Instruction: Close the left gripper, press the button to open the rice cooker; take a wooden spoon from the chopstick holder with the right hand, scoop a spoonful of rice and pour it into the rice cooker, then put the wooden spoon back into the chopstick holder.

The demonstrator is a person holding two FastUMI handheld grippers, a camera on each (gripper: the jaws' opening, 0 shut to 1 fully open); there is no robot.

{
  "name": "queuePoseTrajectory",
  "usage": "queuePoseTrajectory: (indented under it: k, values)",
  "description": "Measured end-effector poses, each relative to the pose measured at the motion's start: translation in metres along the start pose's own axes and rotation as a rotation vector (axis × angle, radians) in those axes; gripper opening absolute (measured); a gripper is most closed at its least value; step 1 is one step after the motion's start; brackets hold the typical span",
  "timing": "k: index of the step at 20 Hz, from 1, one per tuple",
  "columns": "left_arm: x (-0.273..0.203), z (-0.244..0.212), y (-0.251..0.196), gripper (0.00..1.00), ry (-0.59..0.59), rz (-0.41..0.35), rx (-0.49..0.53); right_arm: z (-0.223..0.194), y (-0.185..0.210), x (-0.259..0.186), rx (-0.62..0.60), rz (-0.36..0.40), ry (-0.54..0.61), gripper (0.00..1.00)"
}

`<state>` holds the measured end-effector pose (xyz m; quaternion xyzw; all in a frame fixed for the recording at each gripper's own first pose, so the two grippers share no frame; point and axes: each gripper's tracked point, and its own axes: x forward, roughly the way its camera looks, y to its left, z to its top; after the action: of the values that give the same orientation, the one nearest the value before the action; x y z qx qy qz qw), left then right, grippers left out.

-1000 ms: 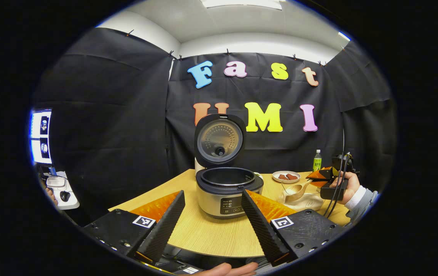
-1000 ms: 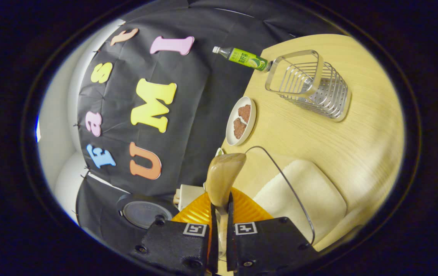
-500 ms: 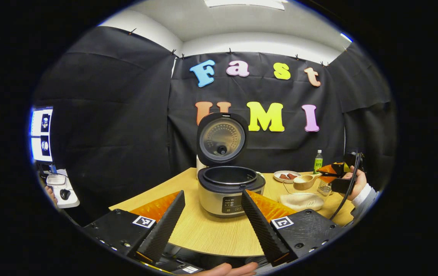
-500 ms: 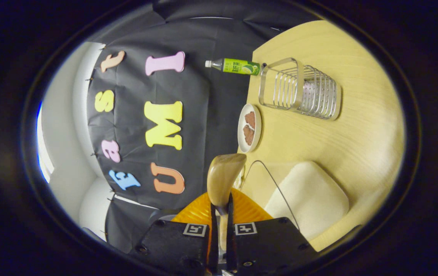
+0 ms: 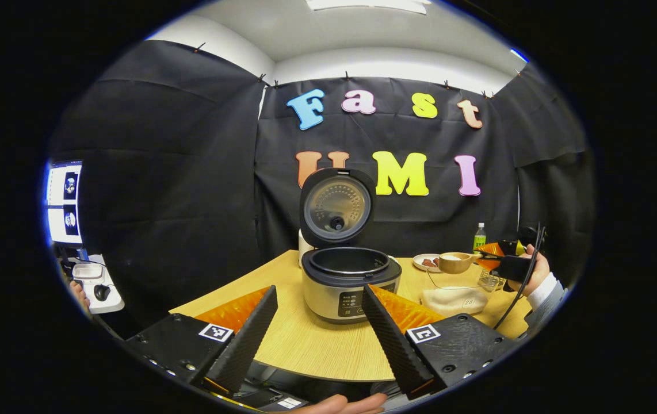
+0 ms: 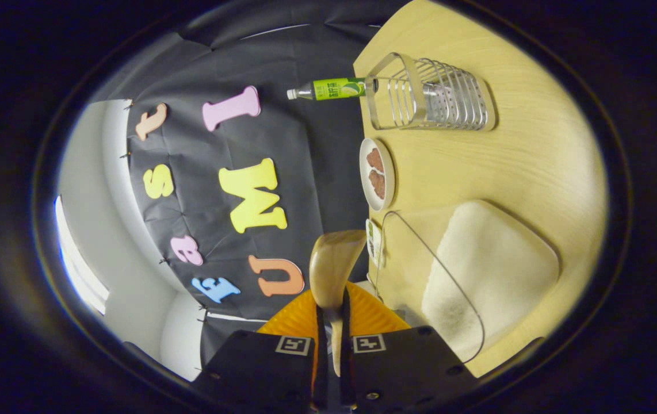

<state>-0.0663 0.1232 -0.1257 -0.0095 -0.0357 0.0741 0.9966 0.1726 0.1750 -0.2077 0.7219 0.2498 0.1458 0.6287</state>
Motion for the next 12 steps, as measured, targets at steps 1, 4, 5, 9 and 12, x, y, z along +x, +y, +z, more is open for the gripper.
queuePoseTrajectory:
  k: [1,4,5,9,12]
  values:
    - [-0.001,0.002,0.002,0.94,-0.003,0.002,0.004,-0.005,0.004,0.002,-0.007,0.004,0.003,0.13]
    - [-0.006,0.005,0.010,0.94,-0.013,0.006,0.003,-0.023,0.012,0.011,-0.027,0.003,0.022,0.13]
    - [-0.009,0.006,0.012,0.94,-0.016,0.008,-0.001,-0.029,0.015,0.015,-0.032,0.003,0.028,0.13]
    - [-0.013,0.009,0.025,0.94,-0.022,0.017,-0.002,-0.063,0.027,0.035,-0.053,-0.008,0.058,0.13]
    - [-0.016,0.007,0.039,0.95,-0.017,0.034,-0.003,-0.095,0.038,0.052,-0.118,-0.036,0.079,0.13]
